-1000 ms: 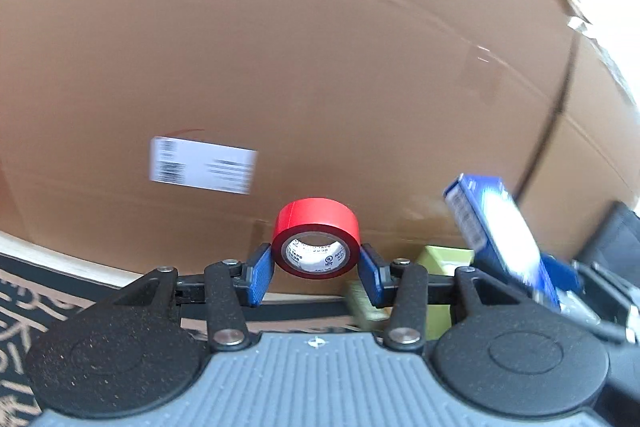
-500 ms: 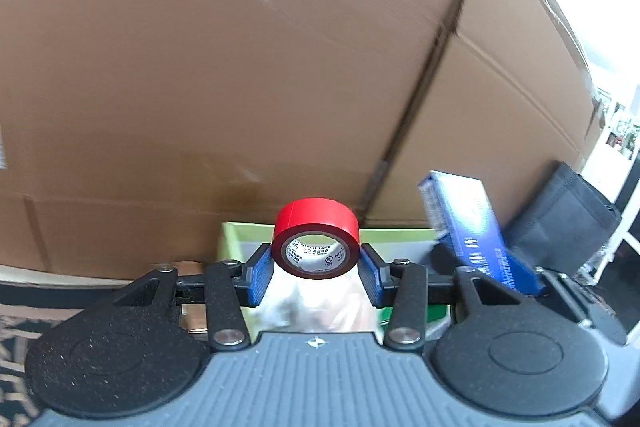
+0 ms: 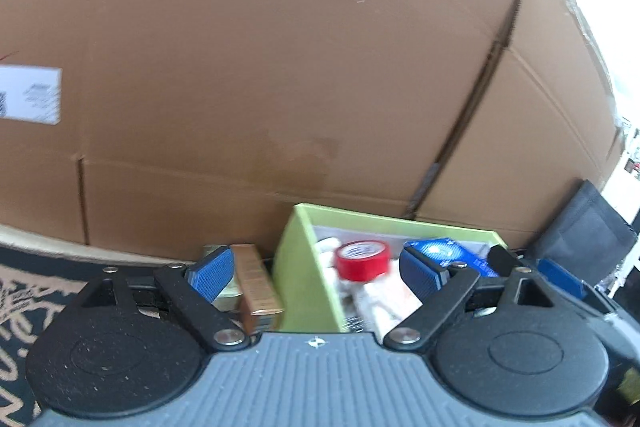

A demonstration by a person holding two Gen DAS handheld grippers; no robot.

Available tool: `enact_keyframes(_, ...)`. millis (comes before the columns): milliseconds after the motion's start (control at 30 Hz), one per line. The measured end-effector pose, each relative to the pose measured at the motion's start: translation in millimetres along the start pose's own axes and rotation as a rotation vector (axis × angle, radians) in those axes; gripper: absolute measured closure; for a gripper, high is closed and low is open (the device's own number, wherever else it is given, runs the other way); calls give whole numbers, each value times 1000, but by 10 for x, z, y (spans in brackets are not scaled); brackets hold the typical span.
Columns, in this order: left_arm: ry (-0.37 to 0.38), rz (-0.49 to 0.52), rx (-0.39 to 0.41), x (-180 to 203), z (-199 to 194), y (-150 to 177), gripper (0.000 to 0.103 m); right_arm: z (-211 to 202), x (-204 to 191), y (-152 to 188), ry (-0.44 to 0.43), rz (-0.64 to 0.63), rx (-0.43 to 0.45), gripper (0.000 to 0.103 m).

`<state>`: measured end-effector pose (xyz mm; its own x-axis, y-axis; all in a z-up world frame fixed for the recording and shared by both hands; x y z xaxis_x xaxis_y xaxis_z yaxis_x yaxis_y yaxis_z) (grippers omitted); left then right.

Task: Organize objects
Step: 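Carry the blue medicine box into the lime-green box and open the right tool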

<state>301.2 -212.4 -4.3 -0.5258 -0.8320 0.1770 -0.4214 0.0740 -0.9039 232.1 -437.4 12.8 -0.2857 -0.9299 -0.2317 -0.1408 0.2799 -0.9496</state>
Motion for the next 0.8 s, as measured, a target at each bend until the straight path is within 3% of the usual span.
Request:
enact_keyframes(100, -29, -21, -40, -138, 98, 70, 10, 100, -12, 36, -30, -11, -48, 30)
enact_keyframes(233, -64, -47, -45, -280, 117, 68, 10, 276, -26, 205, 13, -70, -138, 30)
enact_keyframes(400, -150, -39, -2, -427, -182, -121, 10, 61, -141, 60, -35, -57, -32, 29)
enact_keyframes(433, -171, -32, 8, -427, -399, -180, 10, 3, -196, 36, -59, -55, -11, 29)
enact_keyframes(533, -247, -26, 12, -591, -488, -233, 10, -126, -445, 56, -186, -37, -11, 29)
enact_keyframes(600, -306, -31, 3, -707, -522, -243, 10, -184, -682, 150, -283, -55, -52, 40)
enact_keyframes(633, -326, -29, 3, -749, -536, -246, 10, -227, -818, 220, -323, -83, -76, 52)
enact_keyframes(667, -344, -27, -1, -787, -546, -246, 10, -243, -956, 306, -358, -122, -103, 54)
enact_keyframes(800, -361, -12, -18, -841, -551, -233, 10, -236, -1314, 630, -403, -245, -183, 54)
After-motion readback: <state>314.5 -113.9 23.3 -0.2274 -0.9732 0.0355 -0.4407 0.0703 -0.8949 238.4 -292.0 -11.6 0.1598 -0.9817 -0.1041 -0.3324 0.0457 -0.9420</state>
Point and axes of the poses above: each gripper's, at about its wrist camera, not at the fingertips, and z roughly the way its jaws point, x to its right, y to its underside, the point moved 6 cm from there along z, roughly the way its jaws point, and after that the axes turned 12 degrees about z, right-handed, at the moved point
